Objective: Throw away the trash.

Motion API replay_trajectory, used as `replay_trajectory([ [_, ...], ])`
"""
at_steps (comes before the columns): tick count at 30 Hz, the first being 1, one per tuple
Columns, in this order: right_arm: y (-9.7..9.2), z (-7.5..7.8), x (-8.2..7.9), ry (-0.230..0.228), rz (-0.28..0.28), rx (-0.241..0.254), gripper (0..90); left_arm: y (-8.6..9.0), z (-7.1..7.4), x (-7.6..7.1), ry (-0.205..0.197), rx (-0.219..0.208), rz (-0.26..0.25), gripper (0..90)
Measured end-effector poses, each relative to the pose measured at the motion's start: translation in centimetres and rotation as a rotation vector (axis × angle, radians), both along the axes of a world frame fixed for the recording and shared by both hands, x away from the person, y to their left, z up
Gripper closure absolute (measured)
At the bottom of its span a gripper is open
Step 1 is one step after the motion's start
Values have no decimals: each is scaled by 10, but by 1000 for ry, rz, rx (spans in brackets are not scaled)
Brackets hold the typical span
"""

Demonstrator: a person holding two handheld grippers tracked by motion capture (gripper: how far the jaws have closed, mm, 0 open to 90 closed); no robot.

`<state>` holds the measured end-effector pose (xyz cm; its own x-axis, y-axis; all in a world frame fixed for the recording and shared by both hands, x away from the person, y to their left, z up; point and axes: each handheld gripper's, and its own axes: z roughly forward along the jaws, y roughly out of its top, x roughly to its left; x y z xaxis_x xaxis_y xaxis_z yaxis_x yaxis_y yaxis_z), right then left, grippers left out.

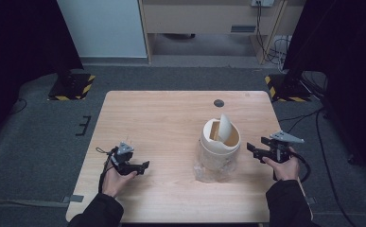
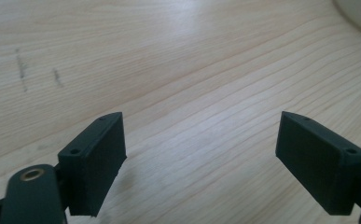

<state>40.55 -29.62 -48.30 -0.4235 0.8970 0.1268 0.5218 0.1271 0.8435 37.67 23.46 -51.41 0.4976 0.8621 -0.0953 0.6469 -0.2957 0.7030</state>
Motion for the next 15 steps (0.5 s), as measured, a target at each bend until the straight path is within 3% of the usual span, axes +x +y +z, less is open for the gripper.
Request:
replay_trajectory([
  [2, -5, -8, 2, 22, -15, -48, 204, 5, -3, 2, 20, 21, 7, 133],
  [11, -15, -30, 8, 91, -56, -123, 139, 17, -11, 7, 57, 48, 47, 112],
  [15, -16, -35, 10, 107, -45, -151, 124, 20, -12, 8, 43, 49, 53, 97],
])
